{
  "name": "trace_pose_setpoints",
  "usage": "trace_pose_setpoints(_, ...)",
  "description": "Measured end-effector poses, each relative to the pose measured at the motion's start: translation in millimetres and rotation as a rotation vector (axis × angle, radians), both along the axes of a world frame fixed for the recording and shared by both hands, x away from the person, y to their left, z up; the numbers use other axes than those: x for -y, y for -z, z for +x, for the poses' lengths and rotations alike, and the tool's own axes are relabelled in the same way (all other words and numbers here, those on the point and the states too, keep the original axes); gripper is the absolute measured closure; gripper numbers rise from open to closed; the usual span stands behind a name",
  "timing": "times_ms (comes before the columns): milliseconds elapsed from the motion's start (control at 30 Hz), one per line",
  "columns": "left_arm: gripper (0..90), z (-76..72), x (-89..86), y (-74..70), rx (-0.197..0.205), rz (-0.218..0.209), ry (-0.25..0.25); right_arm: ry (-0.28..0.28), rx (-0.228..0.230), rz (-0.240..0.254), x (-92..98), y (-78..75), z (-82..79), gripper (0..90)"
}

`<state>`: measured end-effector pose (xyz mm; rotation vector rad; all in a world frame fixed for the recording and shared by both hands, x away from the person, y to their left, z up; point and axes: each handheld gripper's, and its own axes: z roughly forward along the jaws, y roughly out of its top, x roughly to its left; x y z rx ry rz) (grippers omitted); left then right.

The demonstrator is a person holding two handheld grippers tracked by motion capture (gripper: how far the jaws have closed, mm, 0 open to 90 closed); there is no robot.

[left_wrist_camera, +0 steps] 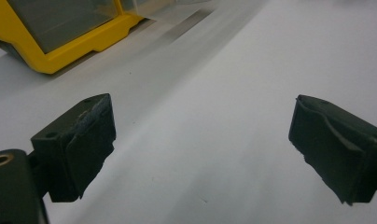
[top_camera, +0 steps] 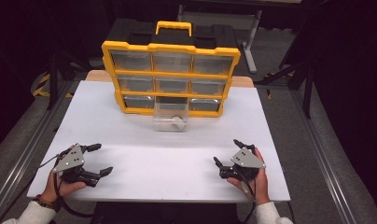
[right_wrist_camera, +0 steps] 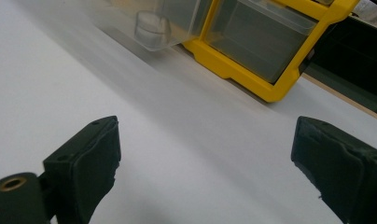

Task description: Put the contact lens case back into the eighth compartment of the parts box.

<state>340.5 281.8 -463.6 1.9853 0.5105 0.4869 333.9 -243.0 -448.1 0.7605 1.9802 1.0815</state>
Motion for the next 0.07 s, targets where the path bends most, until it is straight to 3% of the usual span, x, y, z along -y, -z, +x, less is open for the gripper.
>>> trace_pose_setpoints(67, 8.3, -0.2, -0.3, 0.0, -0.003, -0.007, -0.005, 0.006, 0.003, 0.011, 0.8, -0.9, 0.7, 9.4)
